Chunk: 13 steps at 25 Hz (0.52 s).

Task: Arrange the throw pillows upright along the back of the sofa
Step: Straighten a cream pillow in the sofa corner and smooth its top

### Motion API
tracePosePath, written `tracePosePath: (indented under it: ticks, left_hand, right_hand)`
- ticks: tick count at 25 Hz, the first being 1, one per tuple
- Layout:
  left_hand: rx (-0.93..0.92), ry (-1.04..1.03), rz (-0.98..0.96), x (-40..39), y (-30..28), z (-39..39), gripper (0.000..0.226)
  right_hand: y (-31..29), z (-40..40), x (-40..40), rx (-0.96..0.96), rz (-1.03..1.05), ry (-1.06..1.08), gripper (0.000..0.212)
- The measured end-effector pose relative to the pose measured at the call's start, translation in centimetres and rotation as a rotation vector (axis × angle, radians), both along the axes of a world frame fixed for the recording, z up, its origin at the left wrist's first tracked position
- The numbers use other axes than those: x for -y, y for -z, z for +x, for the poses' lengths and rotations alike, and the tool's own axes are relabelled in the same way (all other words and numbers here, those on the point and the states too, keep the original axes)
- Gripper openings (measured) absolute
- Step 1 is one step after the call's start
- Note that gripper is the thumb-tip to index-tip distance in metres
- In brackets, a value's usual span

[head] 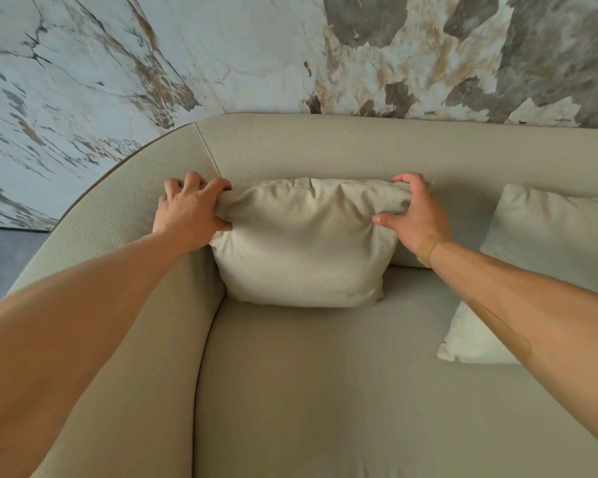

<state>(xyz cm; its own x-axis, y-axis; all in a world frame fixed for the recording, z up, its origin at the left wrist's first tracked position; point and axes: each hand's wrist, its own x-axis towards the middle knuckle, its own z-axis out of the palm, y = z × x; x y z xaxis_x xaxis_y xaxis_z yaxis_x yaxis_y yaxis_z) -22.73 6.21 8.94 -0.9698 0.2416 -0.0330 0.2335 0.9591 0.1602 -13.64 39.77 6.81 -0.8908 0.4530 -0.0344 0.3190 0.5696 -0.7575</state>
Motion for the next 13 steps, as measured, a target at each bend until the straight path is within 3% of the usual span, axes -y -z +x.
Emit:
tracePosePath:
  ticks: [3, 9, 13]
  left_hand:
    - [0.016, -0.022, 0.018, 0.0, -0.5, -0.4, 0.065]
    - [0.155, -0.058, -0.034, -0.8, -0.5, -0.9, 0.072]
    - [0.222, -0.044, 0.166, 0.5, -1.0, -1.8, 0.056]
  right_hand:
    - [0.0, -0.4, -0.1, -0.016, 0.027, 0.002, 0.062]
    - [-0.5, -1.2, 0.4, 0.067, 0.083, 0.031, 0.073]
    - [-1.2, -0.6, 0.1, 0.080, 0.055, 0.017, 0.058]
